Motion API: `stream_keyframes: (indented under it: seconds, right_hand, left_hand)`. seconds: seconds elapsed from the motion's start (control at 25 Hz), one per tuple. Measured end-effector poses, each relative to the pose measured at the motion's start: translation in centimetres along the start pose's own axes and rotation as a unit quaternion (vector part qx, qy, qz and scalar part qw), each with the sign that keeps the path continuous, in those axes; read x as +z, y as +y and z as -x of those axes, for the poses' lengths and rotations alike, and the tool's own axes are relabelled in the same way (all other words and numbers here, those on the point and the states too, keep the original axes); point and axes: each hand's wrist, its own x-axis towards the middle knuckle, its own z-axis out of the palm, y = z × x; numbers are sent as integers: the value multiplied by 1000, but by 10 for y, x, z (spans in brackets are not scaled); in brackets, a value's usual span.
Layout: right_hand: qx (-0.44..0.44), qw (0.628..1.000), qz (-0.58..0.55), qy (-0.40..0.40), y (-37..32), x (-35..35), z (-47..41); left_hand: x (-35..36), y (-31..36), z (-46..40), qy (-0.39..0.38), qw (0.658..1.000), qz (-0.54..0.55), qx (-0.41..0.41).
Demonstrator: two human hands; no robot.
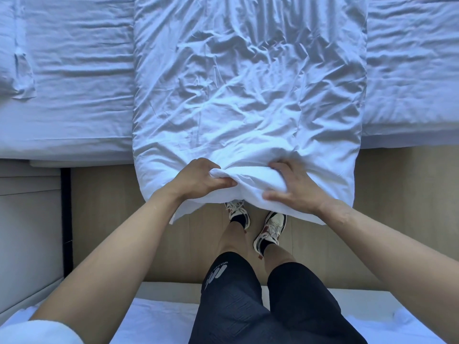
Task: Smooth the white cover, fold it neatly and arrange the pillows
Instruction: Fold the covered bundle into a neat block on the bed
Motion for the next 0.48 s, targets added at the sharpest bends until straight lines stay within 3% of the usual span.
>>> stream_keyframes:
  seconds: [0.12, 0.28, 0.48]
  right_hand:
    - [-1, 991, 129, 31, 11, 36, -11]
    - [50, 972, 223, 59, 35, 62, -15]
    - [45, 967, 246, 53, 60, 70, -14]
  left_hand:
    - [19, -11, -3, 22, 991, -130, 25]
    - [72, -68, -9, 15, 941, -331, 75]
    - [115, -123, -36, -7, 909, -416, -24]
